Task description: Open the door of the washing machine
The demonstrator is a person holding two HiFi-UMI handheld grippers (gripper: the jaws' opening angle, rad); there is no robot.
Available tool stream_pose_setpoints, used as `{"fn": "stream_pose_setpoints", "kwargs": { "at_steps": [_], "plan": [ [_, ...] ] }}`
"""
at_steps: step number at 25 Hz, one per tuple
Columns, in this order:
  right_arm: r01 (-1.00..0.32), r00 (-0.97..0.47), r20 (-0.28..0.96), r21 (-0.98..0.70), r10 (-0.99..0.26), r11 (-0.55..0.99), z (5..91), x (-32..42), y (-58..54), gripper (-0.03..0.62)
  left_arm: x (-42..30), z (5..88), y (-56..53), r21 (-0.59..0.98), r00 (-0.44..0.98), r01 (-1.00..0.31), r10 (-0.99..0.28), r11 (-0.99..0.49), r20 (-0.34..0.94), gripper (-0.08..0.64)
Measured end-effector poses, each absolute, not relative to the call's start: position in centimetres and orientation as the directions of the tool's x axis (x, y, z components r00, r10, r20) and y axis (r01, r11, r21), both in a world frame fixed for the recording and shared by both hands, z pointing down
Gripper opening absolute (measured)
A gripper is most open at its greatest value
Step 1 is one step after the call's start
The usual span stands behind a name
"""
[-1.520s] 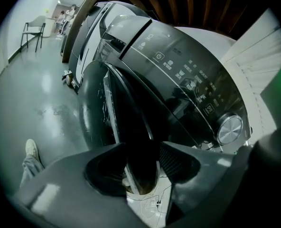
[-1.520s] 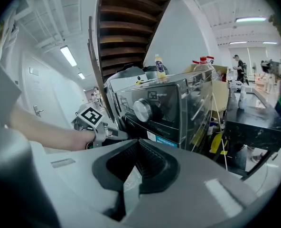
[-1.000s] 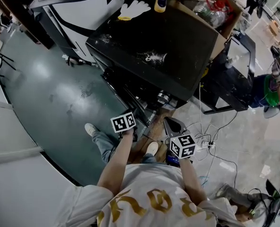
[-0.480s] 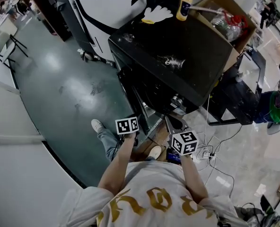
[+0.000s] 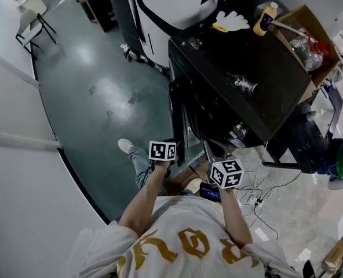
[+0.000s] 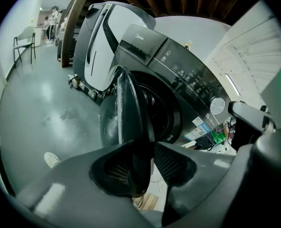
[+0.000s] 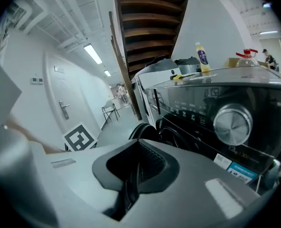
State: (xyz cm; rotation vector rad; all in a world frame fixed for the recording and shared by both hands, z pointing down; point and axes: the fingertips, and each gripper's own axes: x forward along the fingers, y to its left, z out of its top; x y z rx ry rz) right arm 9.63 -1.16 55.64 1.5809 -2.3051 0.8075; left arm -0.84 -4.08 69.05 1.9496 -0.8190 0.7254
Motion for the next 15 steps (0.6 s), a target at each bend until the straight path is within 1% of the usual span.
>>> {"fn": "stream_pose_setpoints", "kwargs": {
  "at_steps": [7, 15],
  "plan": [
    [-0.907, -0.414, 0.478, -0.293, -0.775, 0.304, 55.4, 7.4, -2.5, 0.023, -5.4, 69.1, -4.2, 0.447, 0.577, -0.799, -0.306, -0.401, 0.757, 0.132],
    [-0.888, -0.456, 0.491, -0.307, -0.743, 0.342, 56.3, 5.1, -3.1, 0.023, -10.7, 68.5, -5.4, 0.339, 0.496, -0.844, -0.368, -0.415, 0.786, 0.126]
  ]
}}
